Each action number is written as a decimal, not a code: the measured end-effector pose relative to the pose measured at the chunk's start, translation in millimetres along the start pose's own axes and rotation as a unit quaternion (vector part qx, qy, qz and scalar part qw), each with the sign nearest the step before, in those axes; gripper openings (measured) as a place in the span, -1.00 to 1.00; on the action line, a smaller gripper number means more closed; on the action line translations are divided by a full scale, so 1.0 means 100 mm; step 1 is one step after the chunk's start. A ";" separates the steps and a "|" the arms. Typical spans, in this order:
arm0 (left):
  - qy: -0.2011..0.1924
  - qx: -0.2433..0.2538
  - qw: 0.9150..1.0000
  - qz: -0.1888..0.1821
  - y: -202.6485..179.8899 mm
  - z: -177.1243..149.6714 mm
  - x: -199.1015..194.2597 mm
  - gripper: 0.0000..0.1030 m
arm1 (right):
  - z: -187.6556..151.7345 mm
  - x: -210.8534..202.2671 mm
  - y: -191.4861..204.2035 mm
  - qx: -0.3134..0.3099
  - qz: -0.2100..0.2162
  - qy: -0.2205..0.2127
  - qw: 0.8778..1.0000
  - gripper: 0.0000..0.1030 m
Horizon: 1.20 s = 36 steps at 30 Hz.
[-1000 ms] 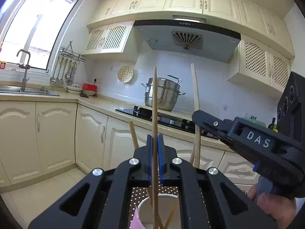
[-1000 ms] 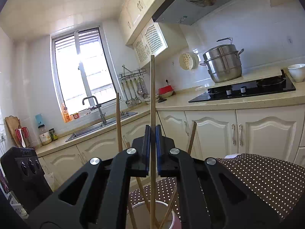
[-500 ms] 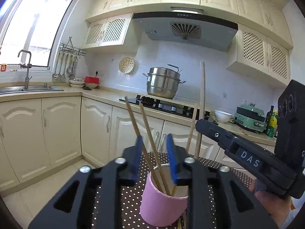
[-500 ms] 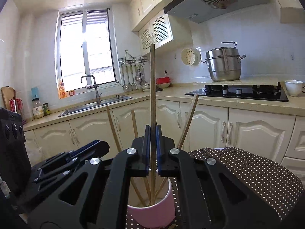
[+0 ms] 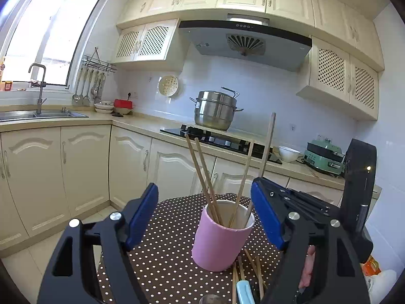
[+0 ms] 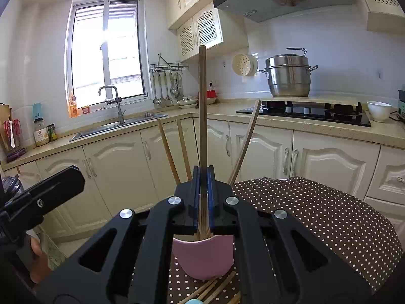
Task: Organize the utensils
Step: 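Open both grippers and move them back toward the chopsticks pile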
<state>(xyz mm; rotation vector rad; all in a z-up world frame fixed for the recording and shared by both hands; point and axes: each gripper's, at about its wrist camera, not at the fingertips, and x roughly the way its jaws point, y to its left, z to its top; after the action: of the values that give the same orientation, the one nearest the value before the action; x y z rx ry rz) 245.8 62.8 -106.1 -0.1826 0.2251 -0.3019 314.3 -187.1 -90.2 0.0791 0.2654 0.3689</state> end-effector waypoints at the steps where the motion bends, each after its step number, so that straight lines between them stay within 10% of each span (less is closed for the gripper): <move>1: 0.003 0.000 1.000 0.005 0.02 0.00 -0.03 0.46 | -0.02 0.00 0.02 0.000 -0.001 0.003 1.000 -0.88; 17: 0.064 -0.010 0.996 0.064 0.39 -0.07 -0.30 0.48 | -0.06 -0.13 0.18 0.019 -0.014 0.016 1.000 -0.85; 19: 0.068 -0.015 0.995 0.065 0.43 -0.08 -0.33 0.48 | -0.06 -0.16 0.19 0.021 -0.014 0.015 1.000 -0.76; 22: 0.076 -0.023 0.995 0.066 0.47 -0.08 -0.36 0.48 | -0.06 -0.21 0.20 0.026 -0.014 0.010 1.000 0.15; 36: 0.084 -0.038 0.995 0.048 0.42 -0.03 -0.49 0.48 | 0.04 -0.58 0.28 0.020 0.003 -0.010 1.000 0.35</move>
<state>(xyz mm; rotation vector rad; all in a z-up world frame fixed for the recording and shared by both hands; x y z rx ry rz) 210.4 116.9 -108.7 -0.2206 0.4119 -0.2137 253.0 -182.2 -69.2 0.1239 0.2529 0.3694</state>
